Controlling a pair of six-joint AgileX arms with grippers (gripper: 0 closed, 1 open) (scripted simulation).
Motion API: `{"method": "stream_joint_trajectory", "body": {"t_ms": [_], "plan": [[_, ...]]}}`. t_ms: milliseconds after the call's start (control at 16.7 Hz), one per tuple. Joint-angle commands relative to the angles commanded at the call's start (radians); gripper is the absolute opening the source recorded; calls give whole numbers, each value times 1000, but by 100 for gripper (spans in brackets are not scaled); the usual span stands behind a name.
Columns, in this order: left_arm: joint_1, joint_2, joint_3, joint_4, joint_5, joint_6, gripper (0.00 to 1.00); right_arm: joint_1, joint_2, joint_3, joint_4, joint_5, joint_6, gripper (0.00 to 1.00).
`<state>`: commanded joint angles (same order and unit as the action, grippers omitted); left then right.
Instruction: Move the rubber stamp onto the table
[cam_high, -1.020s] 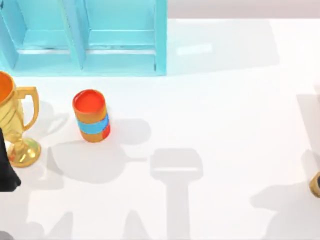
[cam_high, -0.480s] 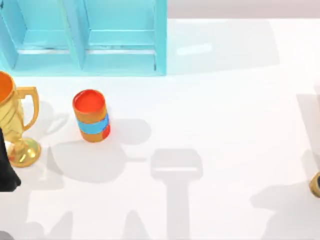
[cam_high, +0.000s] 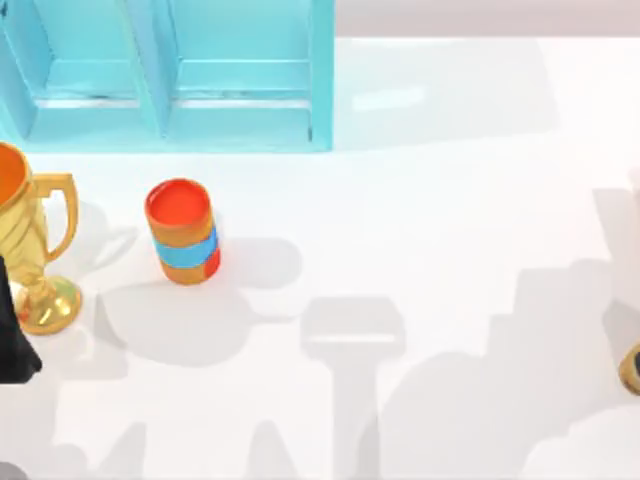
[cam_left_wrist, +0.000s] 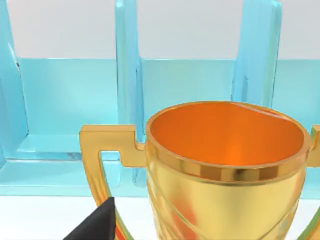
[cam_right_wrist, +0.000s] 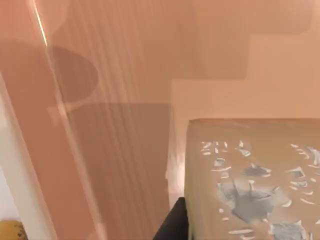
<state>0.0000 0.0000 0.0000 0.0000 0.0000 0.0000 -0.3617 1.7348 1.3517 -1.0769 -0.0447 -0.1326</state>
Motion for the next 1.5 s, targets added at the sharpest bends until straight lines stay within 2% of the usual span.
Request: {"method": "stream_joint_trajectory", "body": {"t_ms": [240,420,540,900,1140,1500], "plan": [[0,0,0,0,0,0,100,182,-102,72,-185,13,108,0],[0,0,0,0,0,0,100,317,-170,73,-316,35,135,0],[0,0,0,0,0,0,100,359,-194,60,-357,45,140,0],[0,0,0,0,0,0,100,359,-193,60,-360,44,143,0],[0,0,0,0,0,0,100,371,-187,140,-353,63,178,0],[0,0,0,0,0,0,100,526,48,355,-266,65,332,0]]}}
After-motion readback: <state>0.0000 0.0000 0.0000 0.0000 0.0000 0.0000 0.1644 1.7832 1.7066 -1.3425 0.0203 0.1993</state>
